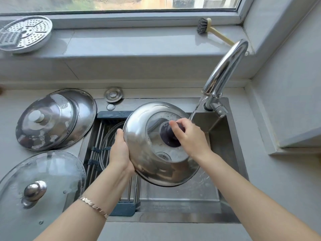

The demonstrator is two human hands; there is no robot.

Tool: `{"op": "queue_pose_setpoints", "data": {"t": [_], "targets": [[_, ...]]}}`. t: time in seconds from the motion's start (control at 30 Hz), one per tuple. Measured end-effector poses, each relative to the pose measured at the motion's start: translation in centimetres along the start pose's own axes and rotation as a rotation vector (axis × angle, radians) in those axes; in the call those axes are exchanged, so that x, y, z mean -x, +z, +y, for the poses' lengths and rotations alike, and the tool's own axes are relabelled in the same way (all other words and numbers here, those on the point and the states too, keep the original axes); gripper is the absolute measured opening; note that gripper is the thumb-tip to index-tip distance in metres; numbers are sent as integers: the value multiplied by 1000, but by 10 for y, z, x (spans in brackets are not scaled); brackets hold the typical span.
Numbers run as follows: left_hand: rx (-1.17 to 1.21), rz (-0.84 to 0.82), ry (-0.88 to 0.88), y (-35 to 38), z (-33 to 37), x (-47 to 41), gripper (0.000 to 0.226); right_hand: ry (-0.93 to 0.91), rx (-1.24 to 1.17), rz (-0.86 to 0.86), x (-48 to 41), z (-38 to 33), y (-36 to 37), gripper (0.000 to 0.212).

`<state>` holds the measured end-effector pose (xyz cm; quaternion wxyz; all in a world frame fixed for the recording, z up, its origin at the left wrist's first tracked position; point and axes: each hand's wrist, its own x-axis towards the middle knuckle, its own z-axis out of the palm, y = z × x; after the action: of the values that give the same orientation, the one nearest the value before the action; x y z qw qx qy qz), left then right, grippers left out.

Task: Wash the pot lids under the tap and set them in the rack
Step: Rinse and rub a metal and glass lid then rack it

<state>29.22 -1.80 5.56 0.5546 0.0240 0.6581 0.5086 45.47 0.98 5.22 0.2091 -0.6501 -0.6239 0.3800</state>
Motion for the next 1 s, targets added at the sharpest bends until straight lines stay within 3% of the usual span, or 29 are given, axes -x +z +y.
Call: {"op": "queue_pose_setpoints", "data": {"t": [0.13,0.23,0.3,0.37,0.43,0.47,0.57,0.7,0.83,0.87,0.97,1.0], "targets": [[-49,-26,16,1,-3,0,48,121,82,-56,-11,-6,-5,37],[-180,-12,64,5,-2,2,49,387,-221,-115,-22,10,-6,35],[-274,-23,79,9,-4,3,54,519,-239,-259,-18,28,-9,35],[-405,-49,103,13,-7,8,62,560,-115,-317,-10,38,-17,39],[-634,-110,175,22,-14,16,61,528,-117,-232,-4,36,-30,48],[-746,-163,231,30,-18,24,58,531,-167,-228,-3,34,-39,57],[-944,-408,393,57,-35,54,60,594,-163,-456,6,18,-61,71],[-1225,-647,487,85,-63,81,56,629,58,-562,14,15,-84,29],[-1181,-906,365,85,-77,84,43,661,128,-538,29,31,-104,25],[-1128,-863,320,79,-78,76,41,658,141,-532,34,36,-108,26],[-1086,-532,267,50,-76,44,41,645,40,-460,48,49,-124,27],[-1047,-424,168,36,-75,33,46,636,-26,-430,53,51,-129,27]]}}
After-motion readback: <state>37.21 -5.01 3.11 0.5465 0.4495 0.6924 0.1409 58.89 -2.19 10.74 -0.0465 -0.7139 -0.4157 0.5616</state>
